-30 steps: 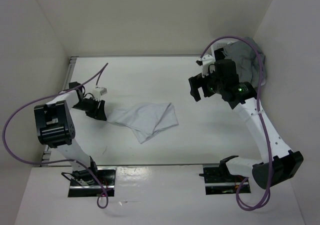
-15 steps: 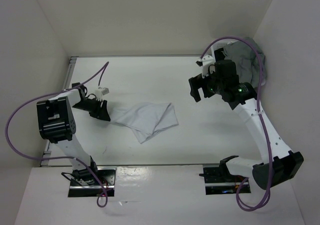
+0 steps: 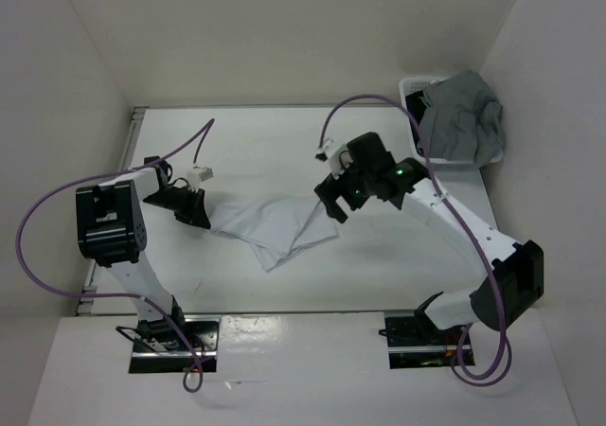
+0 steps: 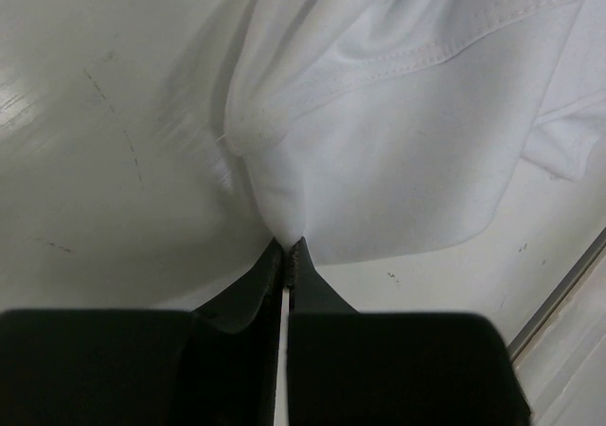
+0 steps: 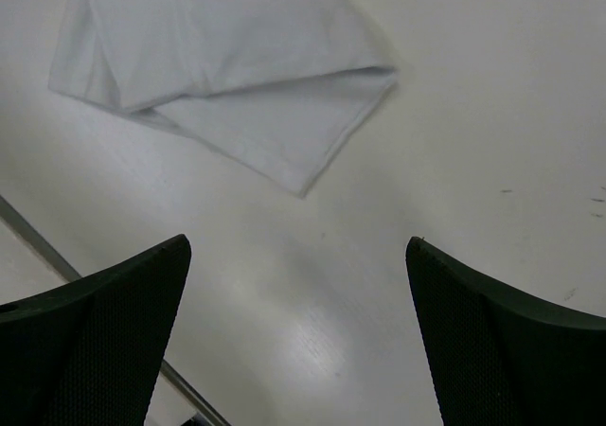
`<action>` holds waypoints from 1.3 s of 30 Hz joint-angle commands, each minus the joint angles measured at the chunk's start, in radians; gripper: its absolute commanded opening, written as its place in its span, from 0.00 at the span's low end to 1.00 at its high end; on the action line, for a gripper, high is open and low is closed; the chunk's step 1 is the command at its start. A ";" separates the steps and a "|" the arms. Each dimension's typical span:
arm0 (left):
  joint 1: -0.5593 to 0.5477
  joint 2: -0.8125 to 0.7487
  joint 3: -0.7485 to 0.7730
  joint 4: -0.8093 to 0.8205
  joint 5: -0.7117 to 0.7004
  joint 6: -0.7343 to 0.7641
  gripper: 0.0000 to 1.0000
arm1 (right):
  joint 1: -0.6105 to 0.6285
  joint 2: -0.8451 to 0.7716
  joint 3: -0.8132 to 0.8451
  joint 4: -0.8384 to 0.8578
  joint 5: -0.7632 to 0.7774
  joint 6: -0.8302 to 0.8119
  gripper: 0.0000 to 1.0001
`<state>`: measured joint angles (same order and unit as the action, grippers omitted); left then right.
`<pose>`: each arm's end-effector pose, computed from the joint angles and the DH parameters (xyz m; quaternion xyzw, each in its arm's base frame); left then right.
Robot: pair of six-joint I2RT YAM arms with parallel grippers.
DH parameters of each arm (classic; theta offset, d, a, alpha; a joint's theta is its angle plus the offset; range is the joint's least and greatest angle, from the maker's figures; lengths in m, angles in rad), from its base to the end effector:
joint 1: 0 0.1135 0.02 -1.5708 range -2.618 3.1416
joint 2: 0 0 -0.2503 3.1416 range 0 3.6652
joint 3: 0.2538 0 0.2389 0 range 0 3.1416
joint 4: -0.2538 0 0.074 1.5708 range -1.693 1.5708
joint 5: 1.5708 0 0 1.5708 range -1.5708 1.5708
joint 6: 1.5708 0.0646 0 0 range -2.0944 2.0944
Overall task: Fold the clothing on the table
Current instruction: Flatten the skirt out
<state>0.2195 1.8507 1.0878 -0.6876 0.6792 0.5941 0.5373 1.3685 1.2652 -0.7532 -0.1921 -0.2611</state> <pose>0.3140 0.0285 0.1143 0.1949 0.9210 -0.2829 0.1836 0.2479 0.1621 0.2907 -0.3934 0.8462 0.1369 0.3323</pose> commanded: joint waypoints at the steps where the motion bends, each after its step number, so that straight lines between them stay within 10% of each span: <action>1: -0.003 0.018 0.024 0.002 -0.016 0.010 0.00 | 0.162 0.050 -0.036 0.025 0.127 -0.026 0.99; 9: -0.003 0.038 0.044 -0.007 -0.017 -0.024 0.00 | 0.599 0.191 -0.188 0.259 0.668 -0.026 0.96; 39: -0.003 0.065 0.044 -0.044 -0.007 0.004 0.00 | 0.638 0.397 -0.067 0.500 0.597 -0.112 0.82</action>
<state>0.2188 1.8801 1.1244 -0.7124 0.6724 0.5697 1.1667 1.7657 1.1416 -0.3008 0.4210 -0.3683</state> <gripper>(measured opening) 0.017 0.828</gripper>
